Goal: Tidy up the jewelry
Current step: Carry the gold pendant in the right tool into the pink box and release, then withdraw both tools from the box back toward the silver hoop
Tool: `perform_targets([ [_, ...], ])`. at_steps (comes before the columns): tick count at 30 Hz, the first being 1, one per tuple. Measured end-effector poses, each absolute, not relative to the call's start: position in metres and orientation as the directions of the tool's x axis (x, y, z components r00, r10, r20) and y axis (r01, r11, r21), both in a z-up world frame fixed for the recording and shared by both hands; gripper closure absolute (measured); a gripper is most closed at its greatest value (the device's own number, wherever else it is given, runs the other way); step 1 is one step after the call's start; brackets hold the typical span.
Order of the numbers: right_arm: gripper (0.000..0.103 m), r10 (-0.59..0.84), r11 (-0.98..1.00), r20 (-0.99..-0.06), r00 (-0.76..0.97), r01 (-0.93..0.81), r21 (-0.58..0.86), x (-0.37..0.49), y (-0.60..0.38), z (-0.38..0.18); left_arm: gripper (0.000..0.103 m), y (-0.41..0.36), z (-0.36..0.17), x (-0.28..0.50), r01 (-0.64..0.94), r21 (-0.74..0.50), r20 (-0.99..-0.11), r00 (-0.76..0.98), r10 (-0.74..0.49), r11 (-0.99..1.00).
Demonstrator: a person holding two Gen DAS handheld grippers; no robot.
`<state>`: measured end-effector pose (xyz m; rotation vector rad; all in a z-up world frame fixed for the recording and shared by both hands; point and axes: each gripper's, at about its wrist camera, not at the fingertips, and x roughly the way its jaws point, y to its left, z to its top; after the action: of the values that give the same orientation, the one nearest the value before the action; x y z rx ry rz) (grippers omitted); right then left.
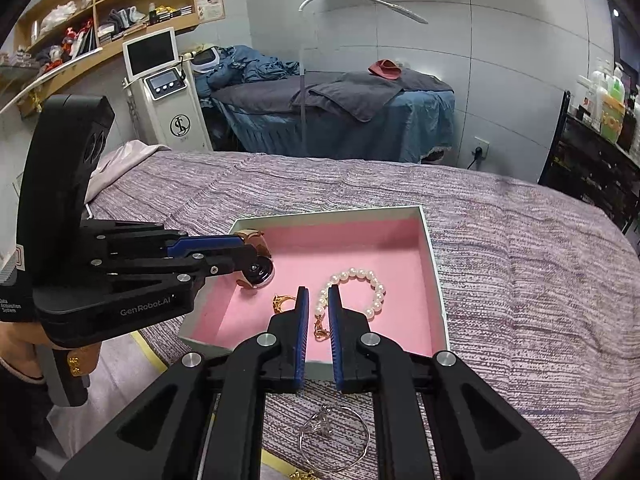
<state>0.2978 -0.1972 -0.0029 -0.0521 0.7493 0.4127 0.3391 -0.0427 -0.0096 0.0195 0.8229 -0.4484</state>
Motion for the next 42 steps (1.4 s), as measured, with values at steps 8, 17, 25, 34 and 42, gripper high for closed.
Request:
perform_targets([
  [8, 0.088, 0.327, 0.909, -0.716, 0.617, -0.412, 0.060, 0.266, -0.204, -0.022, 0.088, -0.047, -0.014, 0.339, 0.400, -0.153, -0.715, 0.587, -0.380, 0.904],
  [17, 0.072, 0.313, 0.899, -0.777, 0.547, -0.433, 0.057, 0.258, -0.199, -0.052, 0.088, -0.051, -0.017, 0.337, 0.409, -0.145, -0.723, 0.578, -0.378, 0.901],
  [25, 0.084, 0.279, 0.906, -0.799, 0.532, -0.421, 0.035, 0.255, -0.197, -0.062, 0.088, -0.051, -0.019, 0.338, 0.408, -0.144, -0.726, 0.576, -0.377, 0.901],
  [34, 0.084, 0.308, 0.909, -0.723, 0.618, -0.416, 0.031, 0.270, -0.197, -0.015, 0.088, -0.057, -0.026, 0.355, 0.401, -0.155, -0.744, 0.554, -0.373, 0.903],
  [42, 0.084, 0.244, 0.915, -0.774, 0.585, -0.404, -0.017, 0.330, -0.181, -0.033, 0.088, -0.067, -0.036, 0.388, 0.383, -0.196, -0.775, 0.504, -0.382, 0.903],
])
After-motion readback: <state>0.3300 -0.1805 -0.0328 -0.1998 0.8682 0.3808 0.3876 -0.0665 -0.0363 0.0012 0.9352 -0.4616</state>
